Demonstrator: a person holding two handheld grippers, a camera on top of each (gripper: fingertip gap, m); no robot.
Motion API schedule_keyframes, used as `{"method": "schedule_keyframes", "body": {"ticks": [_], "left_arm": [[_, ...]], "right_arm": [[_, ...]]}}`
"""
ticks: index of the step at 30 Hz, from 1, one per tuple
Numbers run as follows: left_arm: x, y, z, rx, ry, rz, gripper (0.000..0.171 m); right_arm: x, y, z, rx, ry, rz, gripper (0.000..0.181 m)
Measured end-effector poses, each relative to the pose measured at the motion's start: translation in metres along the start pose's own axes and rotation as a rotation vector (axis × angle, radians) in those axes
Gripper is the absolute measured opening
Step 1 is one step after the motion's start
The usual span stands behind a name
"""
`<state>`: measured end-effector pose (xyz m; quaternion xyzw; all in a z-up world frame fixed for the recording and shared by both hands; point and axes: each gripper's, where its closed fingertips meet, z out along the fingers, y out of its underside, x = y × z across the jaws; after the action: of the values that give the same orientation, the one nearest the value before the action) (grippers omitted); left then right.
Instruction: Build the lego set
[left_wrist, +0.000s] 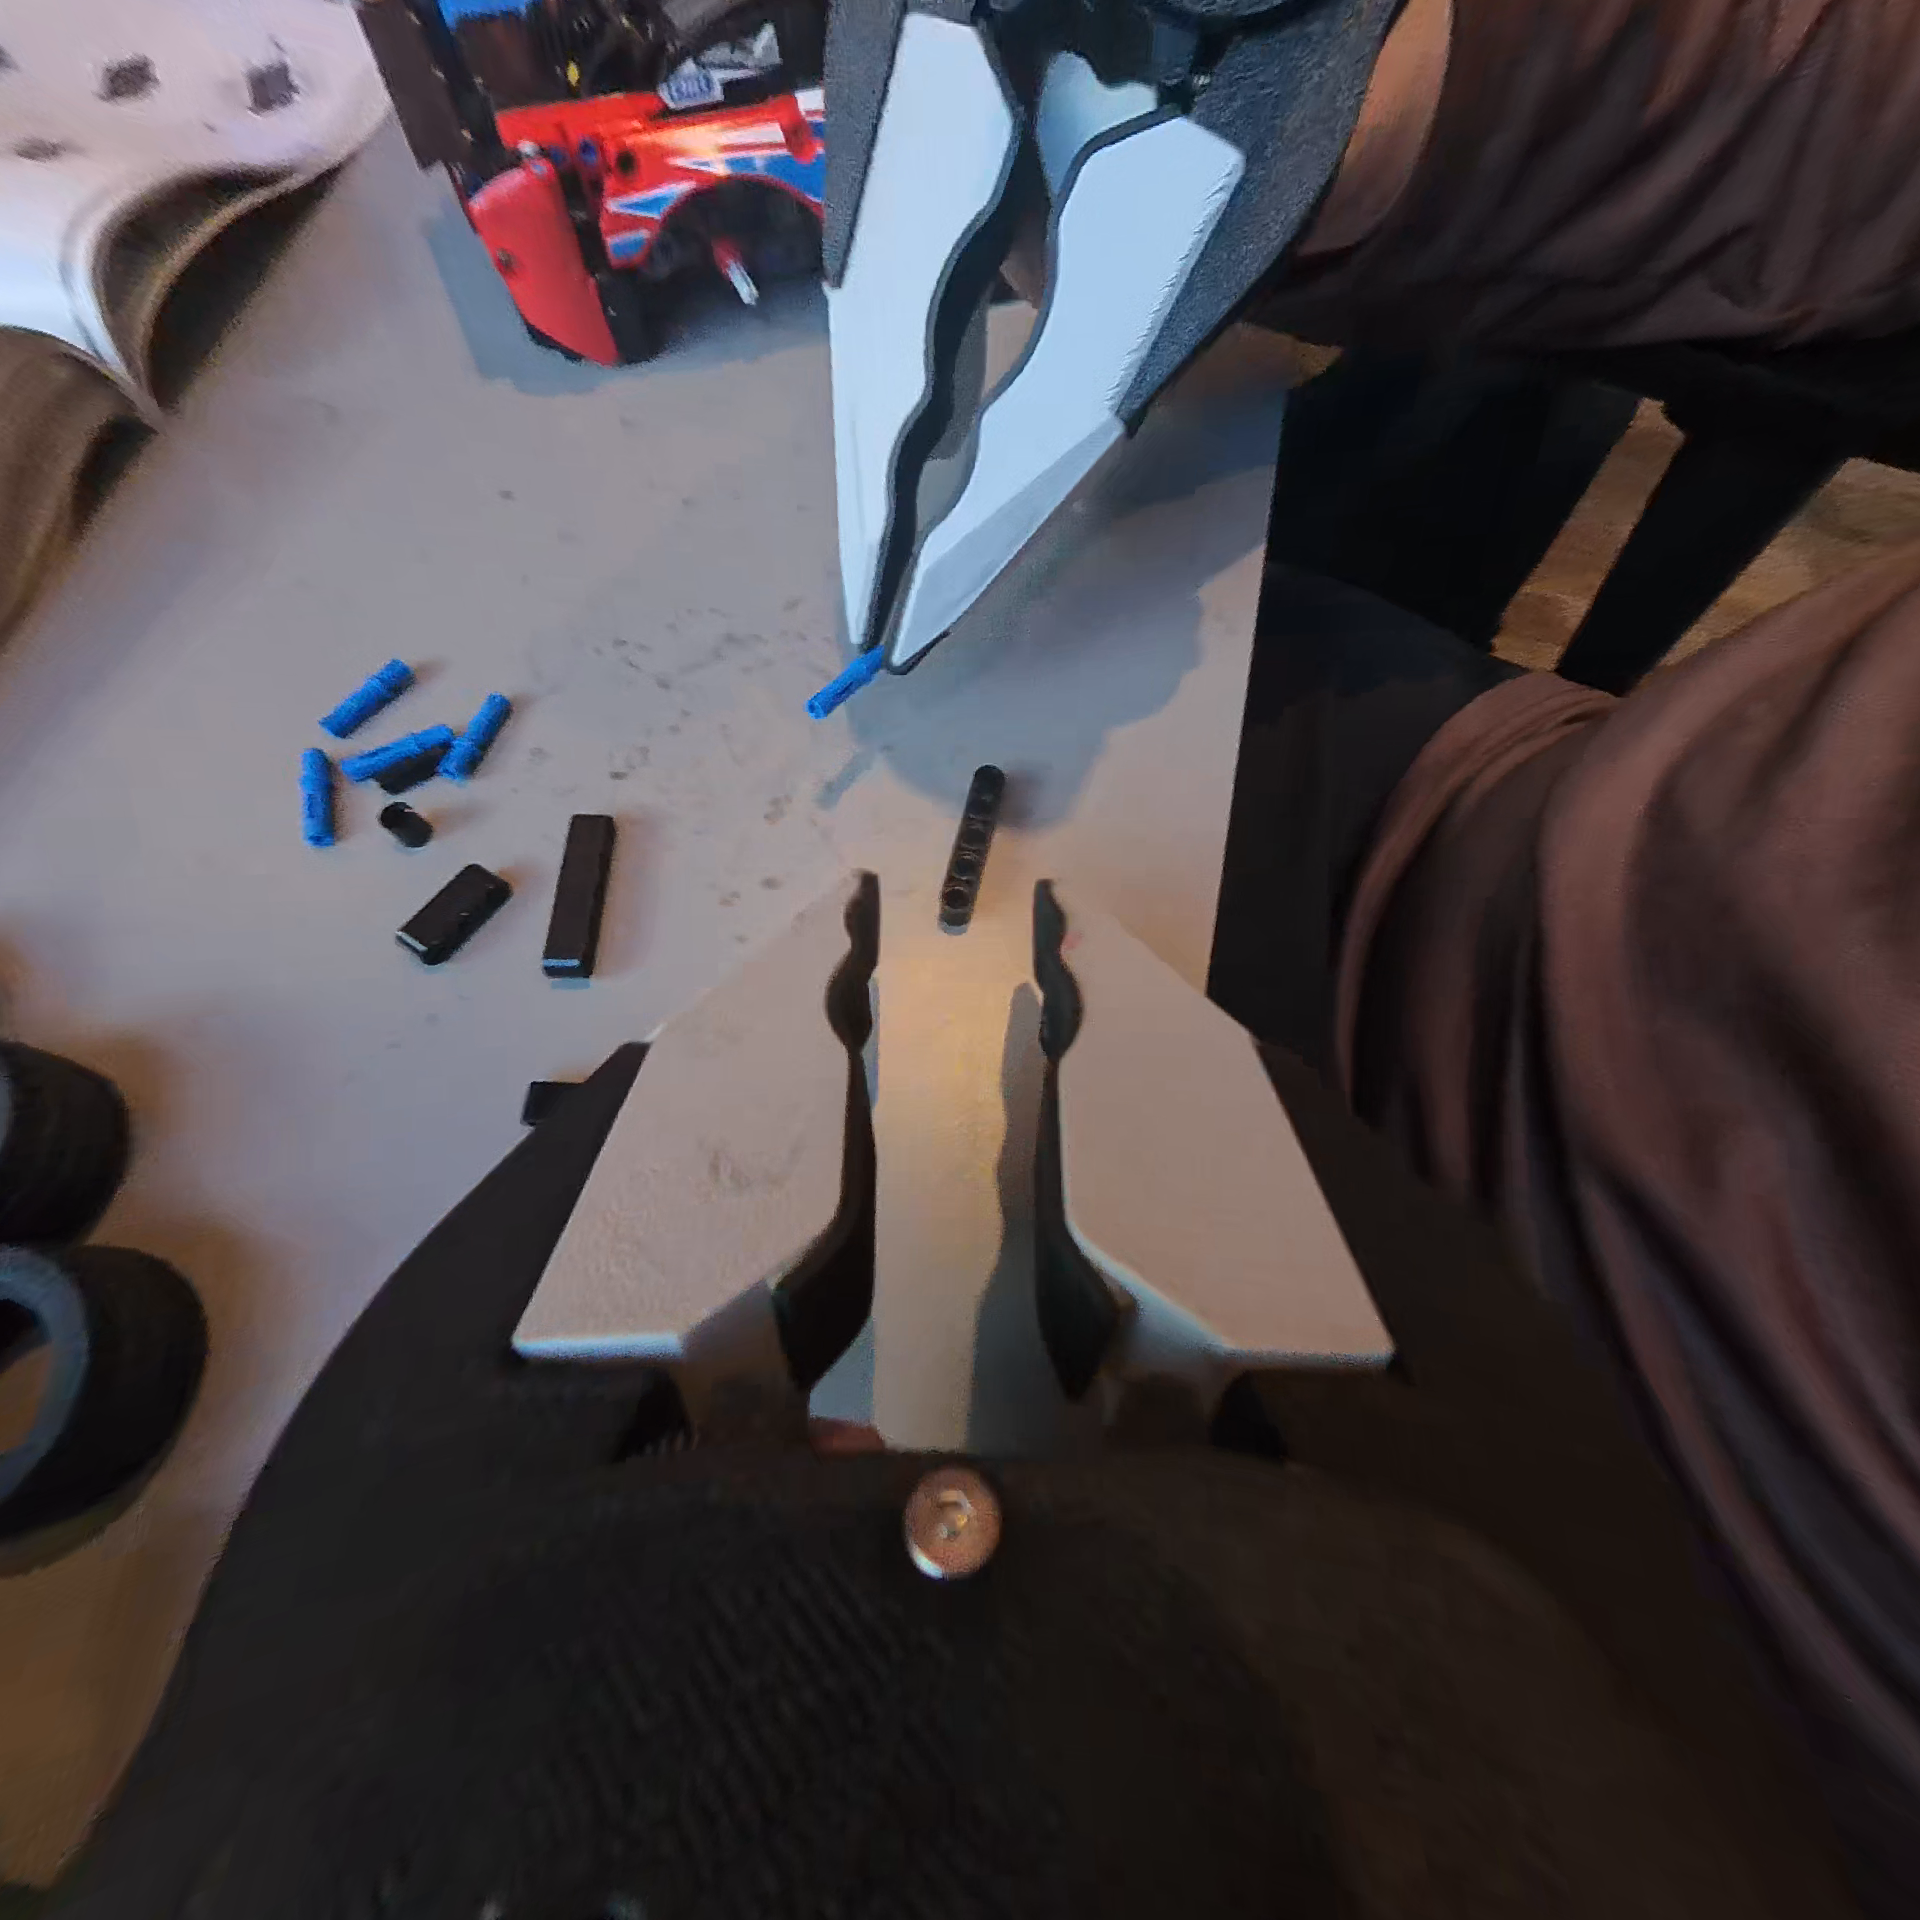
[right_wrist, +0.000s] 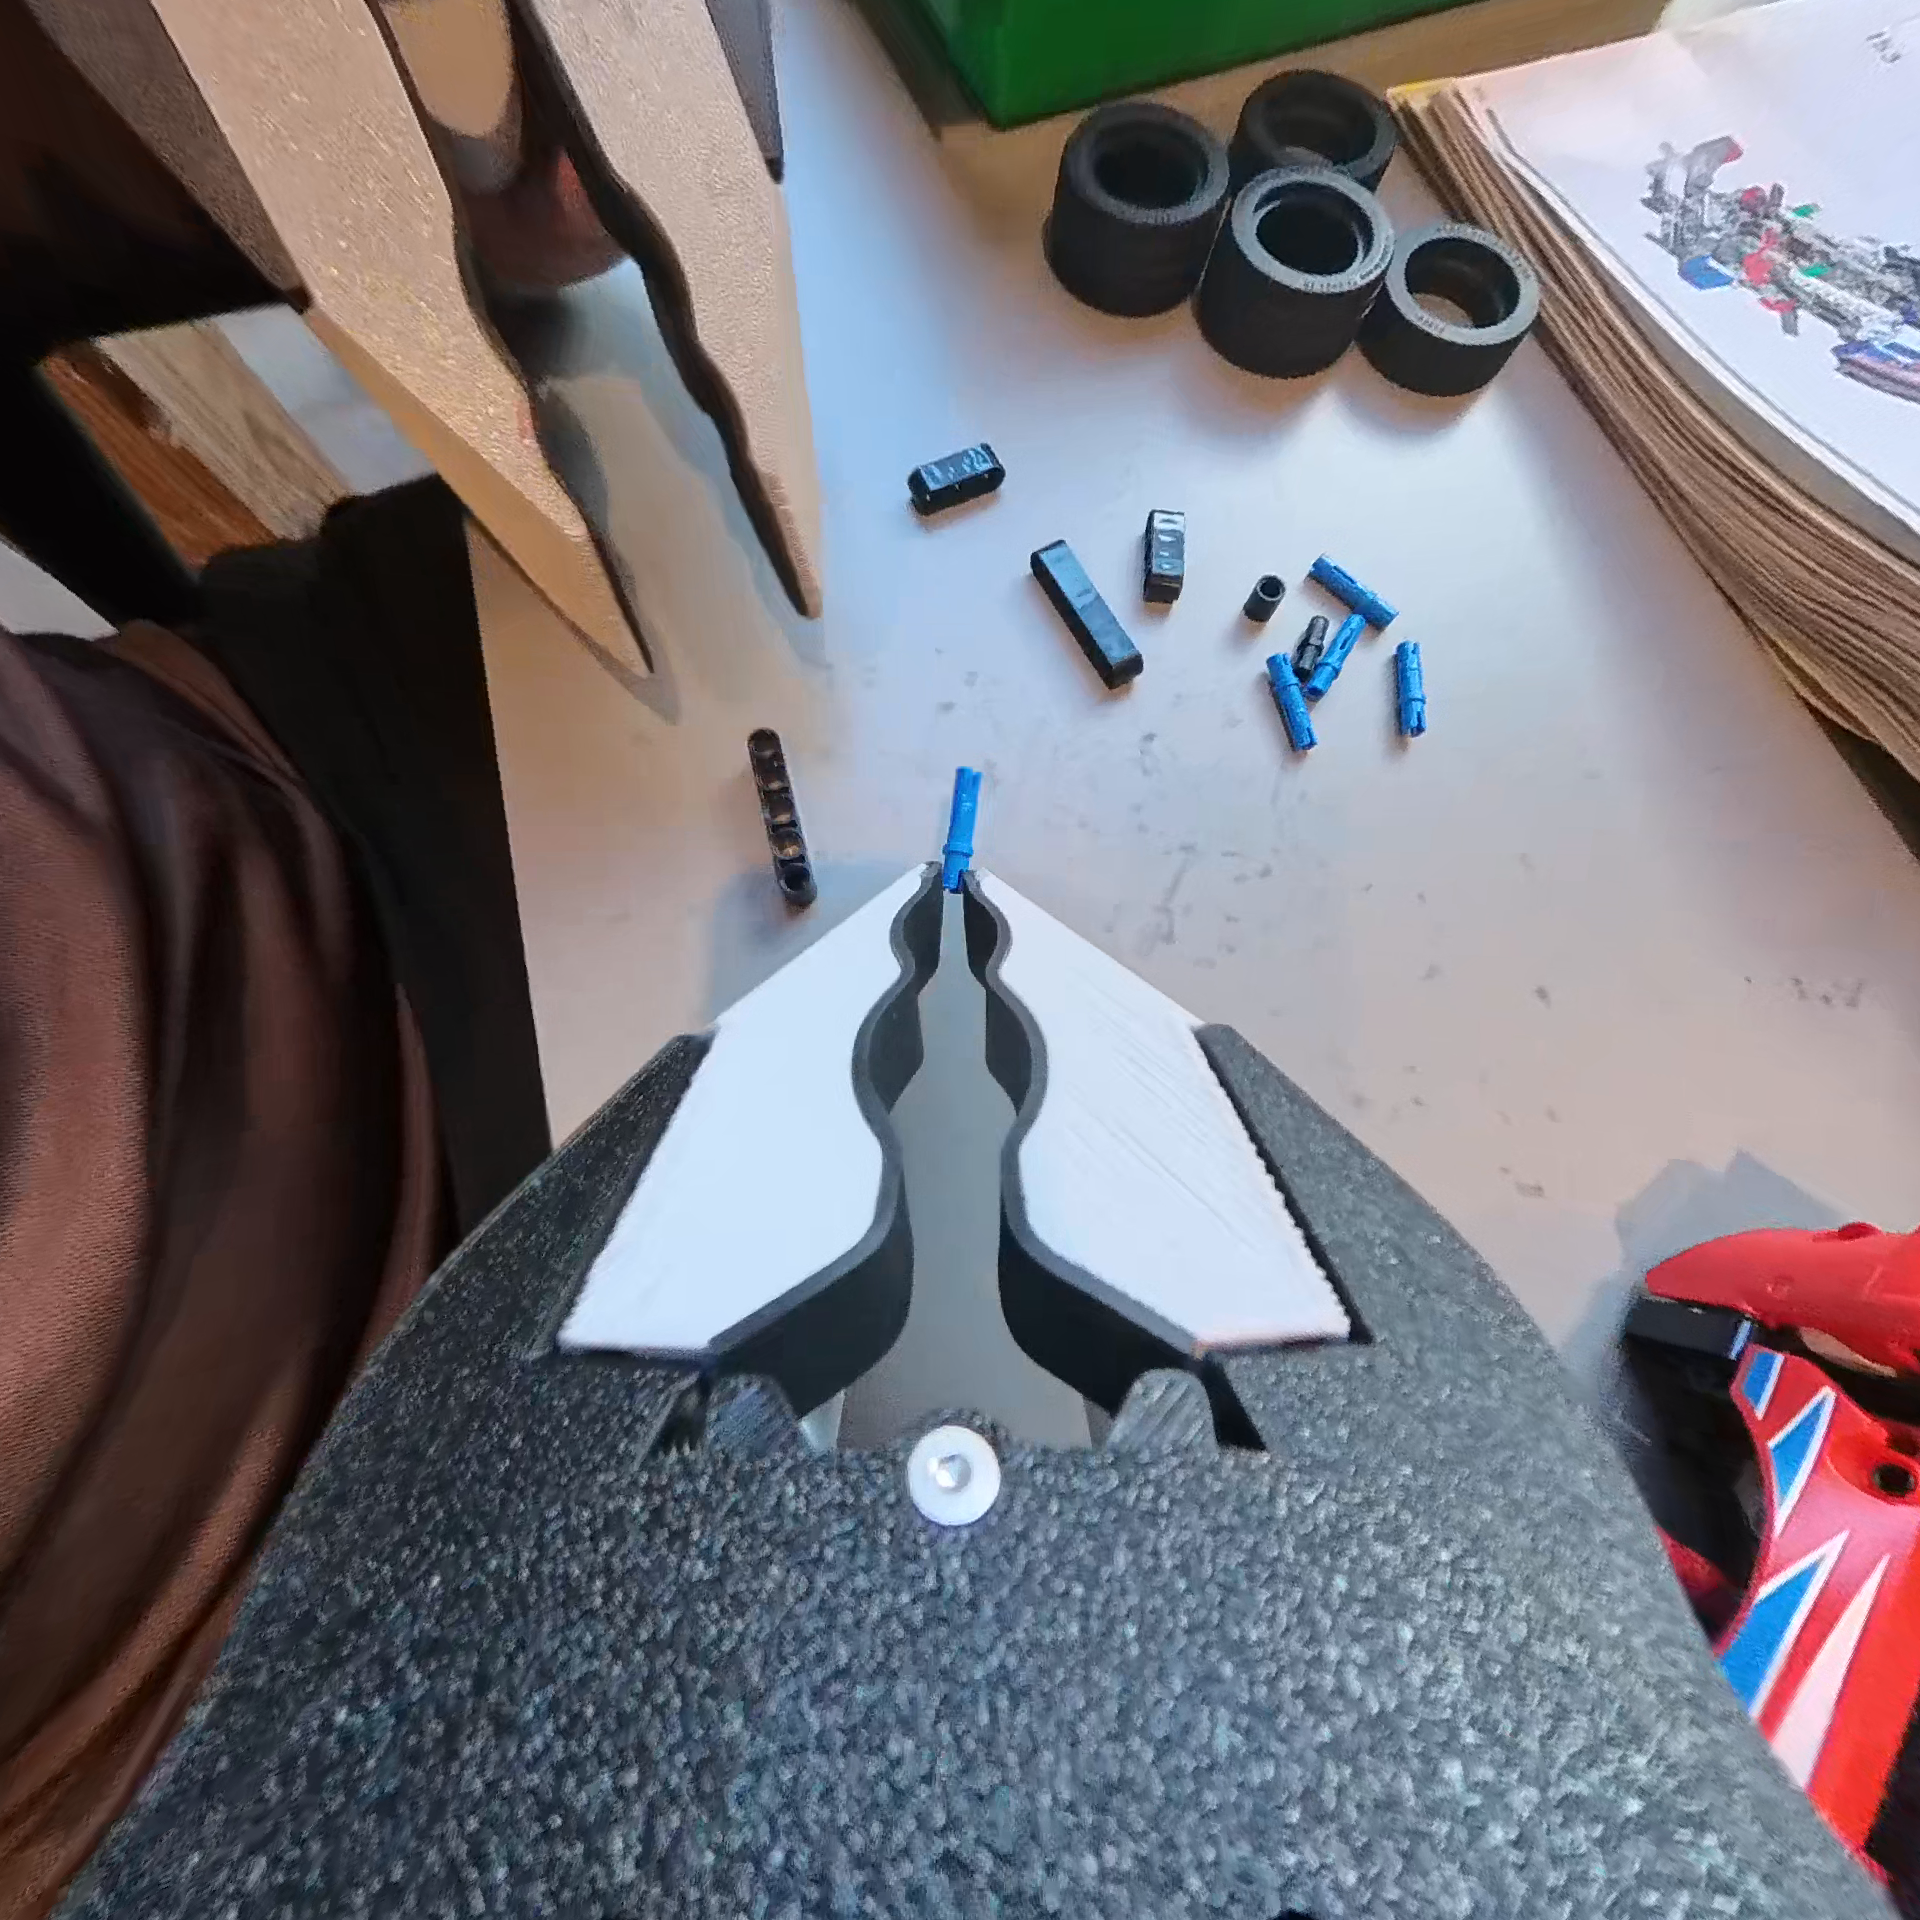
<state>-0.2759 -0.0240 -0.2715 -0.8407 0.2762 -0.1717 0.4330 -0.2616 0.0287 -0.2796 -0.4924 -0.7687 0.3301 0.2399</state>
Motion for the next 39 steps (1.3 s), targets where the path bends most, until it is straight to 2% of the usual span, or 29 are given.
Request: {"method": "schedule_keyframes", "body": {"ticks": [7, 14, 20, 22, 27, 33, 36, 39], "left_arm": [[-0.014, 0.002, -0.011, -0.022, -0.07, 0.077, 0.023], [-0.026, -0.009, -0.014, -0.022, -0.186, 0.162, 0.03], [-0.016, -0.018, -0.003, -0.043, -0.157, 0.203, 0.026], [-0.011, -0.019, 0.001, -0.055, -0.134, 0.222, 0.02], [-0.002, -0.019, 0.009, -0.098, -0.104, 0.261, 0.015], [0.006, -0.022, 0.014, -0.083, -0.087, 0.266, 0.003], [0.005, -0.027, 0.013, -0.039, -0.122, 0.285, 0.002], [-0.001, -0.05, 0.002, 0.135, -0.224, 0.291, 0.002]], "right_arm": [[-0.006, -0.018, -0.001, 0.055, -0.082, 0.065, 0.004], [-0.012, -0.031, 0.003, 0.061, -0.118, 0.035, 0.004], [-0.029, -0.029, -0.002, 0.012, -0.095, -0.094, 0.004], [-0.03, -0.028, -0.003, -0.003, -0.084, -0.117, 0.004], [-0.032, -0.026, -0.006, -0.018, -0.095, -0.131, 0.004], [-0.036, -0.024, -0.008, -0.014, -0.121, -0.105, 0.004], [-0.033, -0.031, -0.014, 0.035, -0.119, -0.068, 0.004], [-0.025, -0.049, -0.03, 0.179, -0.108, -0.021, 0.004]]}}
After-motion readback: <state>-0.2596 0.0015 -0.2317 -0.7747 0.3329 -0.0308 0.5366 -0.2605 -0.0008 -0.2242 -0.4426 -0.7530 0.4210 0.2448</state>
